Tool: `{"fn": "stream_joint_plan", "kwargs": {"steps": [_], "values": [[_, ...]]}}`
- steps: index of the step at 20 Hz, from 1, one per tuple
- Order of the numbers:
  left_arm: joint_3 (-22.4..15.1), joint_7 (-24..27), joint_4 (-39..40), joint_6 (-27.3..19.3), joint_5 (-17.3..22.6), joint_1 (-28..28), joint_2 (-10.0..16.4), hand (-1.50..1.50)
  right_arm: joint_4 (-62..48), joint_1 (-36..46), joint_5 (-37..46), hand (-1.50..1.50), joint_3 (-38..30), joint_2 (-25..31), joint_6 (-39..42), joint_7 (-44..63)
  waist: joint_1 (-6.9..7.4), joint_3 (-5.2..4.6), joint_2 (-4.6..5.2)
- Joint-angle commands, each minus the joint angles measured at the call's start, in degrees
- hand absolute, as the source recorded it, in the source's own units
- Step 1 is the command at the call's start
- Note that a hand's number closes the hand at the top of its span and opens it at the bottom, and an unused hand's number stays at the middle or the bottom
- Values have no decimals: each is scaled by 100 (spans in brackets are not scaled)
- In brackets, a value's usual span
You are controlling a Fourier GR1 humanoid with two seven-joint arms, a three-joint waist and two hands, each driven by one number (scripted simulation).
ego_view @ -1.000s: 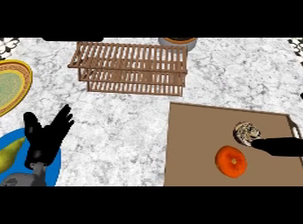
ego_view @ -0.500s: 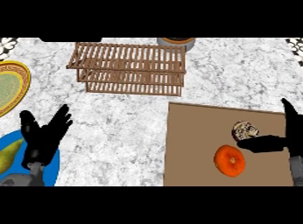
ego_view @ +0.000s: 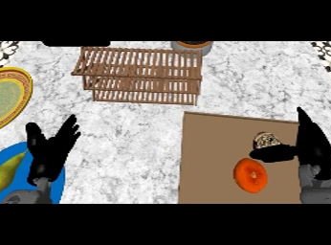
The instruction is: Pick the cupcake from the tray and place it in the tiered shelf
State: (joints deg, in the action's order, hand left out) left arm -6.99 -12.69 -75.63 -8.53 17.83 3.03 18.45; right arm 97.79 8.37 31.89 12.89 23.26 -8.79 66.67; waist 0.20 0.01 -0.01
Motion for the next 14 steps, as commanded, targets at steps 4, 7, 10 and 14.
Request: {"fn": "stream_joint_plan", "kwargs": {"steps": [4, 7, 10, 14], "values": [[64, -35, -88, 55, -111, -125, -39, 0, -466, 152, 426, -150, -200, -343, 219, 739, -1, -3, 1], [121, -96, -117, 105, -85, -110, -95, 0, -784, 118, 773, -150, -185, -533, 129, 563, 1, -2, 0], [237, 245, 198, 352, -99, -267, -82, 0, -725, -177, 1028, -150, -192, -640, 25, 386, -29, -5, -2], [256, -108, -162, 89, -347, -140, -248, 0, -1404, 363, 1225, -150, -515, -940, -11, 5, 1, -1, 0]]}}
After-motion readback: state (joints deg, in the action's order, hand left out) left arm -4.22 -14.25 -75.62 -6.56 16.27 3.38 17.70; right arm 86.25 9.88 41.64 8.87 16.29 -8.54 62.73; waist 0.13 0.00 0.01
